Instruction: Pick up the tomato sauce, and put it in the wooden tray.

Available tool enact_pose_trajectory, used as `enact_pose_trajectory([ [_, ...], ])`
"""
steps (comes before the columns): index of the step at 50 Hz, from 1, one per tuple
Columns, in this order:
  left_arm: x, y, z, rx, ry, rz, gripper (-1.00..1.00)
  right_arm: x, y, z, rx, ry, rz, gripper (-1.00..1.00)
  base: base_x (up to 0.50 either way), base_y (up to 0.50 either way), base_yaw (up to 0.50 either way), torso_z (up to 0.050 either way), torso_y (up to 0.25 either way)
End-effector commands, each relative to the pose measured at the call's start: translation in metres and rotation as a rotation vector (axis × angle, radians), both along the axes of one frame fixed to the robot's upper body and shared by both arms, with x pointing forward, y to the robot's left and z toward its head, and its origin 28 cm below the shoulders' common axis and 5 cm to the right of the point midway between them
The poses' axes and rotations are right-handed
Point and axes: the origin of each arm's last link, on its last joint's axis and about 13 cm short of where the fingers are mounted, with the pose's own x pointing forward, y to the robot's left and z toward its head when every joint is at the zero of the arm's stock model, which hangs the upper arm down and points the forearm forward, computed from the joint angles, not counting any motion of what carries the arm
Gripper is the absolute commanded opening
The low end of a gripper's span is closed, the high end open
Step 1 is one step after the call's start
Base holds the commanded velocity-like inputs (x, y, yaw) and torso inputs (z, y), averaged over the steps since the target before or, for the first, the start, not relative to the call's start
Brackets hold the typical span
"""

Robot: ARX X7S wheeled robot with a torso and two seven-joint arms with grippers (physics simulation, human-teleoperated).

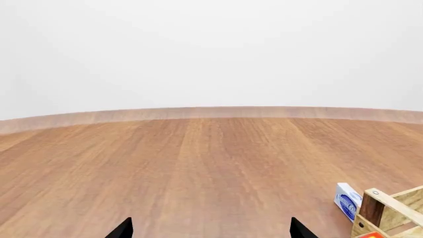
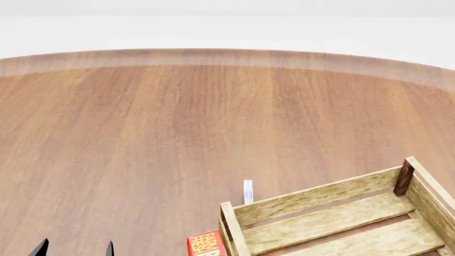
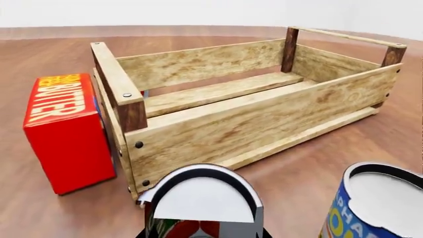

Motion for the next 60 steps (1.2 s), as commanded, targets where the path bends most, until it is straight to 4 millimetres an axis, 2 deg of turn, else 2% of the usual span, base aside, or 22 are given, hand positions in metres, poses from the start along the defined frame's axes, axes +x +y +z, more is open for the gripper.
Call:
enact_pose_trajectory([
  [1, 0.0, 0.0, 0.0, 0.0, 0.0, 0.001, 1.0, -0.004, 0.001, 0.008, -0.024, -0.067, 0.017, -1.0, 0.0, 0.0, 0.0, 0.0, 0.0],
  [15, 0.001, 0.0, 0.0, -0.001, 0.001, 0.002, 1.0, -0.01, 0.001, 0.023, -0.029, -0.135, 0.032, -1.0, 0.0, 0.0, 0.0, 0.0, 0.0],
  [34, 0.0, 0.0, 0.0, -0.001, 0.001, 0.002, 1.0, -0.018, -0.001, 0.055, -0.034, -0.266, 0.04, -1.0, 0.0, 0.0, 0.0, 0.0, 0.0],
  [39, 0.0, 0.0, 0.0, -0.001, 0.001, 0.002, 1.0, -0.02, -0.001, 0.07, -0.042, -0.33, 0.039, -1.0, 0.0, 0.0, 0.0, 0.0, 0.0],
  [60, 0.0, 0.001, 0.0, 0.0, 0.002, 0.002, 1.0, -0.015, -0.002, 0.093, -0.058, -0.438, 0.015, -1.0, 0.0, 0.0, 0.0, 0.0, 0.0],
])
